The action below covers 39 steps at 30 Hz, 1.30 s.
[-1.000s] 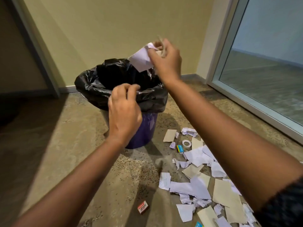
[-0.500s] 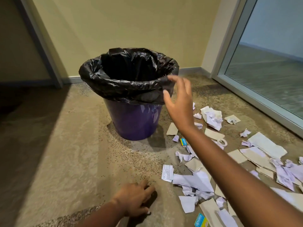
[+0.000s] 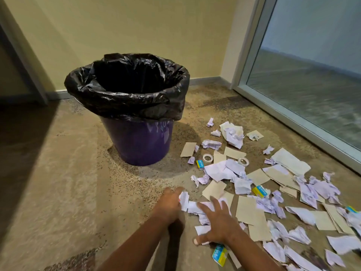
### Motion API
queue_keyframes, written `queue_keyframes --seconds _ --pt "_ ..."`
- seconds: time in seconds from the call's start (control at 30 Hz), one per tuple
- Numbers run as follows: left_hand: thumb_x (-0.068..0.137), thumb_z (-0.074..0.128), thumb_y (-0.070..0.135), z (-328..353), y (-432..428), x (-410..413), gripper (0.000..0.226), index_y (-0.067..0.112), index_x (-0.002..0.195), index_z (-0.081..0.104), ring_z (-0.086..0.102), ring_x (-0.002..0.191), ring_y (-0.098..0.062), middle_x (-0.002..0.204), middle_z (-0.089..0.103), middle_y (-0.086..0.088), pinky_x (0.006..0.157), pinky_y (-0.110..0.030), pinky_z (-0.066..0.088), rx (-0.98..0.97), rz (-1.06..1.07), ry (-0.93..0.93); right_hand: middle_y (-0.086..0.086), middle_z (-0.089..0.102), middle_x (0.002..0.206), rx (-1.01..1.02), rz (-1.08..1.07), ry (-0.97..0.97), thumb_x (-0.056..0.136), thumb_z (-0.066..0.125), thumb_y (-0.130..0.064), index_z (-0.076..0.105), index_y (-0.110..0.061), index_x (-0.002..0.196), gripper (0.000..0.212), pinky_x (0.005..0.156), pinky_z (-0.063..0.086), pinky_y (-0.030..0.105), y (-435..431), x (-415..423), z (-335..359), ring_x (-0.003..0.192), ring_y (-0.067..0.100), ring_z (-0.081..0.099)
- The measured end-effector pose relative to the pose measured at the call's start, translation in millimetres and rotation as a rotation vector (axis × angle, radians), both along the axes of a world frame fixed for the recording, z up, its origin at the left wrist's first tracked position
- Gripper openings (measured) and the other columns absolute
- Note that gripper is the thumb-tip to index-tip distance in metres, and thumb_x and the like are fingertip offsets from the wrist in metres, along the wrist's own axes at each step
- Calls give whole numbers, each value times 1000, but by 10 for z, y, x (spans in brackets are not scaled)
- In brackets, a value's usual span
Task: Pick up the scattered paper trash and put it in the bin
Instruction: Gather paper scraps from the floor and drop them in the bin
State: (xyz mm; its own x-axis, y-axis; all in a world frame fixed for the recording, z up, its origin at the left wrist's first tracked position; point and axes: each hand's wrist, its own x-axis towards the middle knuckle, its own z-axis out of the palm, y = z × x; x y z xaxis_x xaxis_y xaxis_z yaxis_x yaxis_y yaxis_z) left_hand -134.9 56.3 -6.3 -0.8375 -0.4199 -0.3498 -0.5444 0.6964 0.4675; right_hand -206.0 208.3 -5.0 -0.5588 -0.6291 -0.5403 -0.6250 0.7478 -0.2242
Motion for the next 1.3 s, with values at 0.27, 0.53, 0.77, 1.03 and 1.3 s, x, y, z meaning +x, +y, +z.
queue_keyframes --seconds 0.27,0.53,0.77,1.03,1.3 --pt "89 56 10 -87 177 -183 44 22 130 45 43 125 -29 136 33 -12 103 -37 43 -80 -1 -85 5 26 144 -176 11 156 86 51 -22 43 -28 128 44 101 36 31 -51 62 5 130 28 26" --pt "81 62 3 -143 98 -138 48 8 125 45 55 115 -31 123 55 -18 92 -33 45 128 263 -48 8 52 103 -458 -225 65 81 51 5 67 -23 76 32 86 45 25 1 6 -7 108 24 53" --pt "84 55 2 -142 186 -161 47 9 129 43 45 125 -32 131 43 -18 100 -36 43 152 442 1 8 59 74 -748 -541 -102 76 47 17 60 -15 58 39 43 42 5 6 -93 286 57 9 55" --pt "91 49 3 -107 223 -243 37 -2 127 41 55 119 -33 126 57 -20 95 -36 44 230 432 33 -6 59 65 -1097 -645 -95 71 43 8 58 -26 52 42 58 41 21 -168 -286 1018 71 20 53" --pt "88 54 -2 -25 107 -158 15 6 101 51 58 105 -32 110 57 -21 84 -41 53 558 602 161 -6 60 71 -1484 -308 118 81 50 8 65 -17 67 32 75 51 40 -1314 -375 2601 82 23 60"
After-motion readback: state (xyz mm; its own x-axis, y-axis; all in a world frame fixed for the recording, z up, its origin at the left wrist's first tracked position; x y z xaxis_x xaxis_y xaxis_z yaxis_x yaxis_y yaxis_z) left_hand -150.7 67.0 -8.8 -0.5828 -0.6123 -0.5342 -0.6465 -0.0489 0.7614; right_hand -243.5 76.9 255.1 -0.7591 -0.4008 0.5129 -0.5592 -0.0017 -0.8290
